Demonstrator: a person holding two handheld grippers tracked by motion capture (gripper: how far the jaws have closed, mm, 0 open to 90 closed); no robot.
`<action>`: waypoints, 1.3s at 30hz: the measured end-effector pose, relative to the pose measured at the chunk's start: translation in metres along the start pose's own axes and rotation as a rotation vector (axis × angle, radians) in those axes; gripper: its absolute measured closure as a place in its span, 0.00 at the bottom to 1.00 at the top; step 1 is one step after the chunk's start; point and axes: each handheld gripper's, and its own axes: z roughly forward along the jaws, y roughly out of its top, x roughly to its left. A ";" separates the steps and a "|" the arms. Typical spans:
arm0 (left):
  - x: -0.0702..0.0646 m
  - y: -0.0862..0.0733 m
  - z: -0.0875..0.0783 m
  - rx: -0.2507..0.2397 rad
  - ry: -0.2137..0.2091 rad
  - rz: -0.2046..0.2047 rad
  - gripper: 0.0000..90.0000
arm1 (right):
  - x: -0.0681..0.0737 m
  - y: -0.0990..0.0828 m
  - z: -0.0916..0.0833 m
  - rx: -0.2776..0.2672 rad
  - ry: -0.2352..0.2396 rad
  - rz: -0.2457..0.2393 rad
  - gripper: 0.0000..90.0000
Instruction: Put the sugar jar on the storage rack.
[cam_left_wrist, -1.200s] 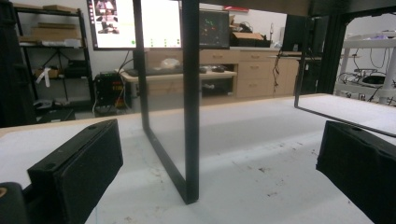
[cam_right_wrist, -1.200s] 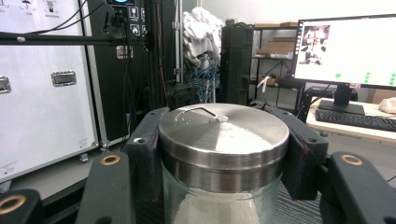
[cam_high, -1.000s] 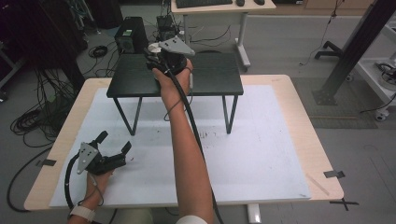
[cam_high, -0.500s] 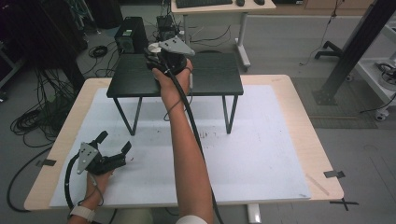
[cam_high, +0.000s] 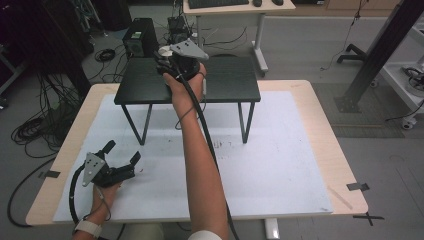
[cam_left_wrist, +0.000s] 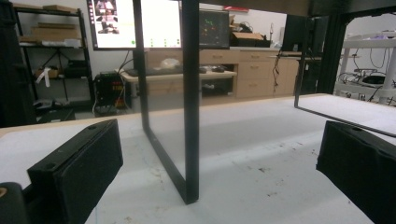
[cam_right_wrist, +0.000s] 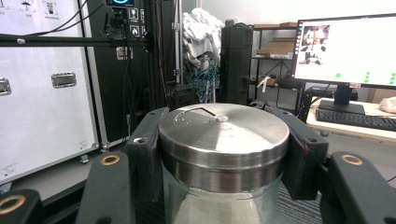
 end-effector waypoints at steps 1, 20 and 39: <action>0.000 0.000 0.000 0.000 0.000 0.000 0.00 | 0.000 0.000 0.000 0.000 0.000 0.000 0.48; 0.000 0.000 0.000 0.000 0.000 0.000 0.00 | 0.001 0.001 -0.001 -0.006 -0.006 -0.002 0.43; 0.000 0.000 0.000 0.000 -0.002 0.000 0.00 | 0.007 0.026 -0.036 -0.066 -0.003 -0.035 0.06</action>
